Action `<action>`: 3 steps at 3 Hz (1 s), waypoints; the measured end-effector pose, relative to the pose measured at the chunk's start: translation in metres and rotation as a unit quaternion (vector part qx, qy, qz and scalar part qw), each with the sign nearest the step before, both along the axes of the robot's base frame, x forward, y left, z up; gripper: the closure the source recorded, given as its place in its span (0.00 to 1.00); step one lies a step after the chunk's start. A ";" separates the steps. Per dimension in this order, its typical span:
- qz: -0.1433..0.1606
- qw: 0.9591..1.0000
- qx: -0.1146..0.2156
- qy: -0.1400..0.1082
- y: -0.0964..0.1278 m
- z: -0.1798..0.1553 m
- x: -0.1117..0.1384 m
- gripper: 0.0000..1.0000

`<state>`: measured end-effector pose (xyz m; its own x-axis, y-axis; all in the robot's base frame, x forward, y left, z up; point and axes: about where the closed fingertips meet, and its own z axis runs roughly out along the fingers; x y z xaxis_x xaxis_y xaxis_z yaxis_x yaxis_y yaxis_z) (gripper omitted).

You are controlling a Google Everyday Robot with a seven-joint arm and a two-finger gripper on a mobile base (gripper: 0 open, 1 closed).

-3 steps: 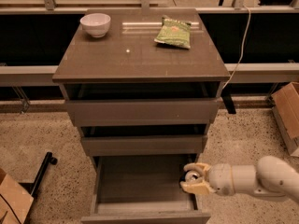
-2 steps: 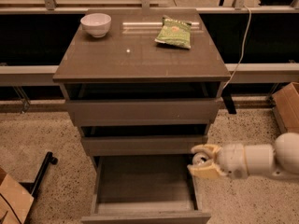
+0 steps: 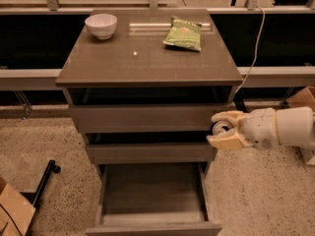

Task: Pick pepsi can from bottom drawer and place on counter

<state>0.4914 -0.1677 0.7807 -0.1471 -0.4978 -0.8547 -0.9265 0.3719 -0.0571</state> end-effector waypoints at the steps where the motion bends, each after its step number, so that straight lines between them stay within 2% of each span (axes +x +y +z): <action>1: -0.003 1.000 -0.002 -0.004 -0.002 0.004 -0.001 1.00; 2: 0.005 0.998 -0.017 -0.054 -0.009 0.054 0.022 1.00; 3: 0.021 0.992 -0.028 -0.125 -0.014 0.121 0.050 1.00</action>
Offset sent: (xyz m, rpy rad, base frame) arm 0.0421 -0.0253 0.0988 -0.0555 -0.1927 -0.0058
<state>0.5415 -0.1822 0.9015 0.0866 -0.5471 -0.8326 -0.8953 0.3238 -0.3059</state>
